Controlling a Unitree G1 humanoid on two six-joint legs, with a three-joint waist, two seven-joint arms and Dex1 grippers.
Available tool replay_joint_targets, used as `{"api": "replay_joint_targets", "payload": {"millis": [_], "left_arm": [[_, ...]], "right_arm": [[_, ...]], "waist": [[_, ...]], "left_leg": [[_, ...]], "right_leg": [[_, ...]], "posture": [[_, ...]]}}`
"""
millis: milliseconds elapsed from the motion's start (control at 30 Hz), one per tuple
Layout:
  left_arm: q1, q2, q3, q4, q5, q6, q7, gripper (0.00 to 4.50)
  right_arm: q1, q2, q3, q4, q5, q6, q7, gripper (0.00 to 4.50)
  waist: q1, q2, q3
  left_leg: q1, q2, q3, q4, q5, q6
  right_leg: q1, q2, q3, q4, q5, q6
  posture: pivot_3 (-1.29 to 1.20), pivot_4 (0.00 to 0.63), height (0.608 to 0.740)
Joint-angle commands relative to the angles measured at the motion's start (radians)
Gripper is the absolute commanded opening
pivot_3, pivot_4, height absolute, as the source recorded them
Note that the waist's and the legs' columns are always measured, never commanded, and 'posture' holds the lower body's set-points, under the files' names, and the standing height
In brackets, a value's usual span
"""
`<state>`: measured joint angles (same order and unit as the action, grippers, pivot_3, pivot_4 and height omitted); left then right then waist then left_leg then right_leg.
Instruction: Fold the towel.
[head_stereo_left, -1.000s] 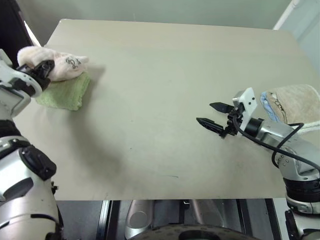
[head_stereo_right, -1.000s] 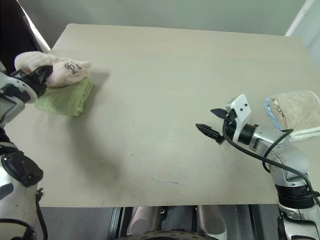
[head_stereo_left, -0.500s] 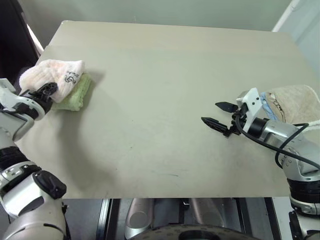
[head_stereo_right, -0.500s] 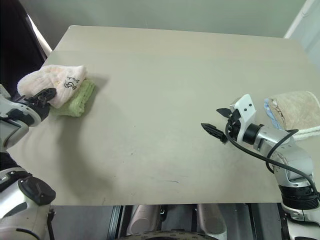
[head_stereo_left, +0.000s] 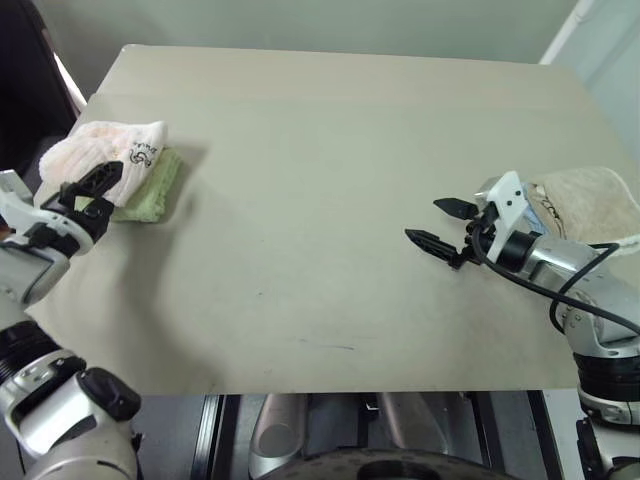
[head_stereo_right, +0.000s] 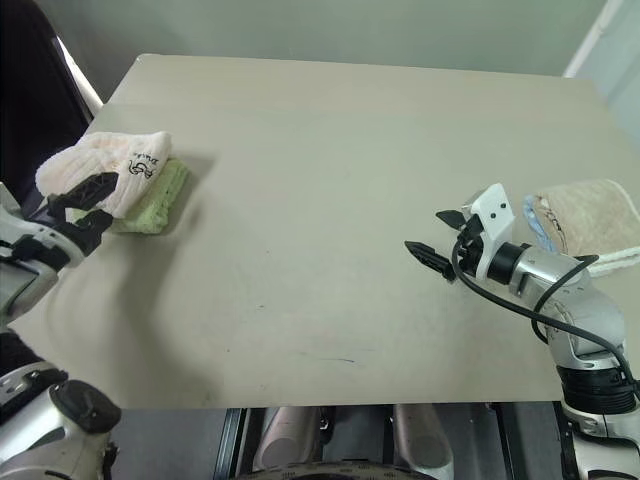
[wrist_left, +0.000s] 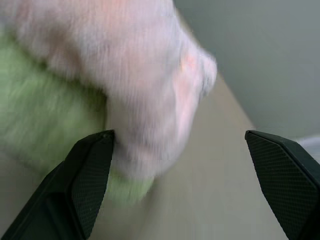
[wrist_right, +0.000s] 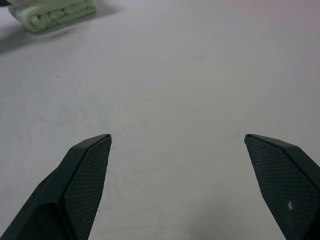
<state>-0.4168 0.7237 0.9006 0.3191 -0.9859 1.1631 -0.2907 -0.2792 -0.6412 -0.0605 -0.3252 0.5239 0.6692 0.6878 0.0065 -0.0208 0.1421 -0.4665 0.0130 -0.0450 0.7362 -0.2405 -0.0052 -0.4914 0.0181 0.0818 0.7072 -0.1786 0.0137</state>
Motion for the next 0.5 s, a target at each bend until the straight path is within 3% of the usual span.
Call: {"api": "replay_joint_targets", "payload": {"millis": [33, 167, 300, 500], "left_arm": [[0.111, 0.072, -0.002, -0.140, -0.063, 0.042, -0.163, 4.49], [0.223, 0.087, -0.071, -0.284, -0.084, -0.012, -0.361, 4.49], [0.251, 0.014, -0.229, -0.464, 0.009, -0.290, -0.589, 4.49], [0.196, -0.036, -0.553, -0.477, 0.271, -0.656, -0.780, 4.49]], "right_arm": [[0.012, -0.003, -0.044, -0.039, 0.024, -0.025, 0.019, 4.50], [0.034, 0.001, -0.051, -0.055, 0.002, -0.082, 0.019, 4.50], [0.061, 0.000, -0.070, -0.081, 0.010, -0.113, 0.017, 4.50], [0.104, -0.014, -0.103, -0.147, 0.048, -0.088, 0.019, 4.50]], "waist": [[-0.002, -0.001, 0.000], [0.000, -0.001, -0.001], [0.012, 0.000, -0.001], [0.003, -0.001, -0.001]], "left_leg": [[0.000, 0.000, 0.000, 0.000, 0.000, 0.000], [0.000, 0.000, -0.001, 0.000, -0.001, 0.000], [0.001, 0.000, -0.004, 0.000, -0.002, 0.000], [0.001, 0.000, -0.003, 0.001, -0.003, 0.000]], "right_leg": [[0.000, 0.000, 0.000, 0.001, 0.000, 0.000], [-0.001, 0.000, 0.000, 0.003, -0.002, -0.002], [0.000, 0.000, -0.001, 0.005, -0.004, -0.004], [-0.001, 0.000, -0.001, 0.007, -0.005, -0.004]], "posture": [[0.00, 0.150, 0.697], [0.00, 0.150, 0.697], [0.00, 0.150, 0.697], [0.00, 0.150, 0.697]]}}
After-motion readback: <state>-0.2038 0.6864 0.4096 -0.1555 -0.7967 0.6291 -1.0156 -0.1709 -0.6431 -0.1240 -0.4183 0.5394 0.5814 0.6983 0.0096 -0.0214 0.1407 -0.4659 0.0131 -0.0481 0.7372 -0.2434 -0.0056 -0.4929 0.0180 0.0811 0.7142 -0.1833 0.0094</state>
